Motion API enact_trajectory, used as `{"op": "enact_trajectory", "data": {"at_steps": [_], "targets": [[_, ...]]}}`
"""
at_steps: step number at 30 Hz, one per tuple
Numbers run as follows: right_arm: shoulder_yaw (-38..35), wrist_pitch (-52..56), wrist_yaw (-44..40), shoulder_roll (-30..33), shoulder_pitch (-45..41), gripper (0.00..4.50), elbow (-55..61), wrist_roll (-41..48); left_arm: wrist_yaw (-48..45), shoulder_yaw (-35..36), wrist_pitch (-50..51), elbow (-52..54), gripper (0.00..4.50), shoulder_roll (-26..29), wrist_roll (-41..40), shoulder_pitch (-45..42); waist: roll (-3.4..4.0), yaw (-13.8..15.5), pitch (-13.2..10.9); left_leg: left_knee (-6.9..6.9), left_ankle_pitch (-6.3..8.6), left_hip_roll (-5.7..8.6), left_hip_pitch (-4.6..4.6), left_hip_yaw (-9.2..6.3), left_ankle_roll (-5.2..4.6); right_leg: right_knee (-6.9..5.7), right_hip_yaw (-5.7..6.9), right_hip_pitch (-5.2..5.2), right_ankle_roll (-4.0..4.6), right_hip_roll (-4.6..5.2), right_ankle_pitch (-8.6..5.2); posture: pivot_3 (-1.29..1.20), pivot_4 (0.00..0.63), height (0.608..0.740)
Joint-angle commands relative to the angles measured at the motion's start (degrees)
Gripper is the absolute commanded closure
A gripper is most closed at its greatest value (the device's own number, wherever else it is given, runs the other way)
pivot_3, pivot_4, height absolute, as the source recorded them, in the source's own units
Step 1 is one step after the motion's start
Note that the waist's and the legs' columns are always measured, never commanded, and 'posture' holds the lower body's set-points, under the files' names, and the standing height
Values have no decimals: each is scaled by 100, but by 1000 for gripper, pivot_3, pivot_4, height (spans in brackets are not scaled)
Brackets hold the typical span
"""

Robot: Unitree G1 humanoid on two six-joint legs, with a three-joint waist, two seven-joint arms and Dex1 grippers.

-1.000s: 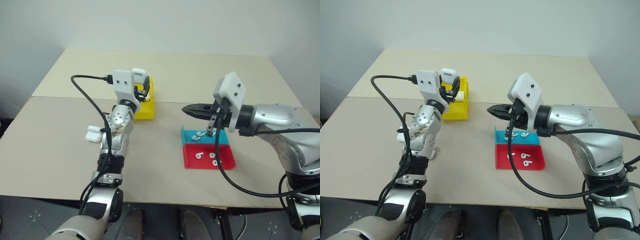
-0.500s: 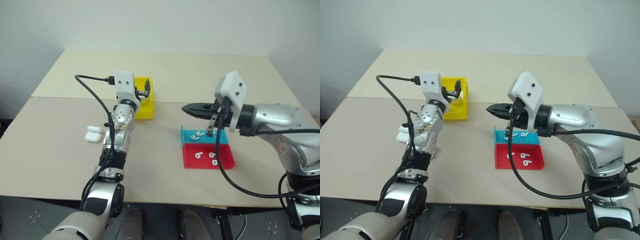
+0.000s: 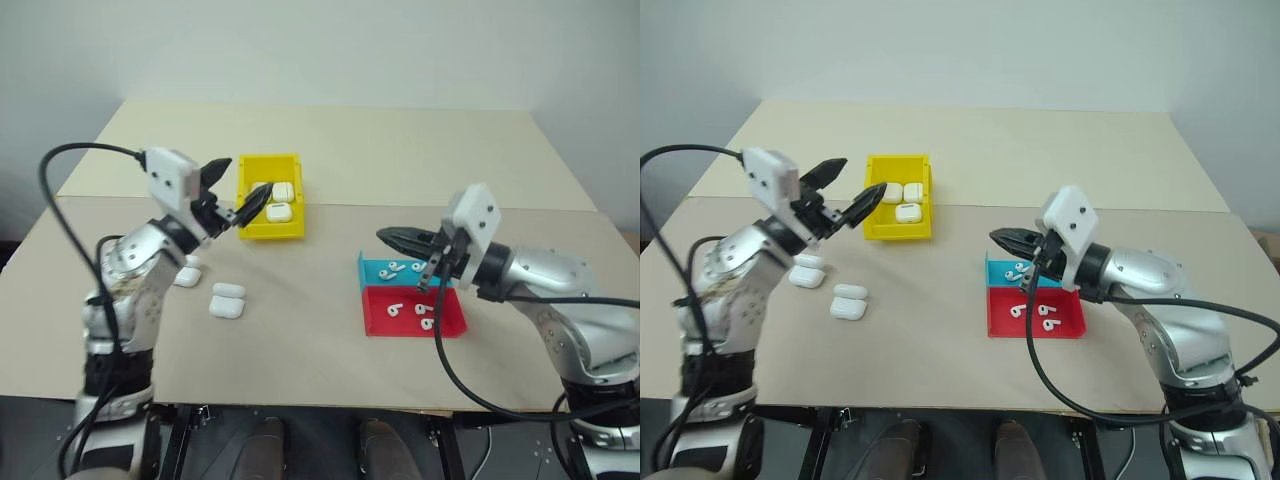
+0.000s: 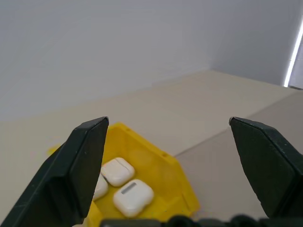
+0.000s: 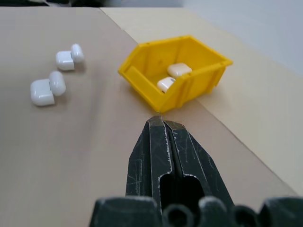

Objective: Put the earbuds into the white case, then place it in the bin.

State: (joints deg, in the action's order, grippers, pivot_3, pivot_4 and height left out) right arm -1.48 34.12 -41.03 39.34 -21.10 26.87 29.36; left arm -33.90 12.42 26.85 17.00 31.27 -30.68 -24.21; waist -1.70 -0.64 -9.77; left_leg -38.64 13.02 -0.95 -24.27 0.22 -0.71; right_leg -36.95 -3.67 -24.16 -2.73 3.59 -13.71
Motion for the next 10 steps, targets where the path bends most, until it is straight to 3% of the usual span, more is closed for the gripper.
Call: {"op": "enact_trajectory", "data": {"at_steps": [1, 6, 10], "targets": [[-503, -88, -173, 104, 199, 4500, 265, 306, -356, 525, 528, 867, 53, 451, -795, 511, 0, -9, 0, 0, 0, -1, 5, 0, 0, 8, -2, 4, 1, 0, 0, 0, 150, 740], [-839, 60, -405, 294, 600, 4500, 509, 680, -970, 1225, 1154, 1605, 53, 1181, -1899, 1552, 3, -40, 2, 2, 0, -9, 13, 3, 0, 5, -4, 3, 7, -8, -5, 0, 150, 740], [-942, 82, -488, 449, 811, 4500, 569, 755, -1333, 1469, 1278, 1857, 53, 1603, -2233, 2032, 3, -34, 2, 1, 0, -8, 17, 6, 0, 5, -5, 8, 9, -7, -6, 0, 150, 740]]}}
